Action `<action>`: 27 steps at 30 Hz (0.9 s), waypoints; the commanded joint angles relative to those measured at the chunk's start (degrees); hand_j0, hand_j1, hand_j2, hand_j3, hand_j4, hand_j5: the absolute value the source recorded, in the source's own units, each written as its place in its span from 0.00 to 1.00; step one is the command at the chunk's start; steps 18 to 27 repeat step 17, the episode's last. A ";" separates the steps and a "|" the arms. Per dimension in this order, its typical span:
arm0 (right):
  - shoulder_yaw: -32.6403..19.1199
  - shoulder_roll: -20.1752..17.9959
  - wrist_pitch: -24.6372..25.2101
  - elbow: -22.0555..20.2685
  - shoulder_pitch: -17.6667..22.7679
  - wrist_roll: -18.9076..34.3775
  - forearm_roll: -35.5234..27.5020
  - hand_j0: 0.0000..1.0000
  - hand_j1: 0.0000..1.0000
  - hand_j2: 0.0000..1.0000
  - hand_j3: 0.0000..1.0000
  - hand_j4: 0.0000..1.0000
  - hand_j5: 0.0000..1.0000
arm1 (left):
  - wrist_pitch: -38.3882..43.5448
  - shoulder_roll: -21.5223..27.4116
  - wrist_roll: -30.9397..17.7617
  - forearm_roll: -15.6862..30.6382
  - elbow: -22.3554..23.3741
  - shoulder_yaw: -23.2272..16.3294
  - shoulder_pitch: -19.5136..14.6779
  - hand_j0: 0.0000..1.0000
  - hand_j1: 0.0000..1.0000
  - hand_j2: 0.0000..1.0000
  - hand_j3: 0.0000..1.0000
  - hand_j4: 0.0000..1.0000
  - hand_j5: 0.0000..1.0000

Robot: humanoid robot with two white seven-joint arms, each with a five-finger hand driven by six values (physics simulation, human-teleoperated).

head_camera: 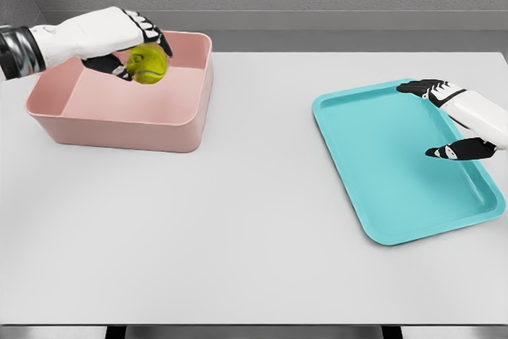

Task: Put the tennis from the blue tray into the pink basket with both arms

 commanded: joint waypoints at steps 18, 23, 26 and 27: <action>-0.01 -0.05 0.17 0.06 0.09 -0.03 -0.44 1.00 1.00 1.00 1.00 1.00 1.00 | 0.10 11.82 0.24 7.39 2.22 2.82 4.83 1.00 1.00 1.00 1.00 1.00 1.00; -0.01 -0.05 0.17 0.06 0.09 -0.03 -0.44 1.00 1.00 1.00 1.00 1.00 1.00 | 0.10 11.82 0.24 7.39 2.22 2.82 4.83 1.00 1.00 1.00 1.00 1.00 1.00; -0.01 -0.05 0.17 0.06 0.09 -0.03 -0.44 1.00 1.00 1.00 1.00 1.00 1.00 | 0.10 11.82 0.24 7.39 2.22 2.82 4.83 1.00 1.00 1.00 1.00 1.00 1.00; -0.01 -0.05 0.17 0.06 0.09 -0.03 -0.44 1.00 1.00 1.00 1.00 1.00 1.00 | 0.10 11.82 0.24 7.39 2.22 2.82 4.83 1.00 1.00 1.00 1.00 1.00 1.00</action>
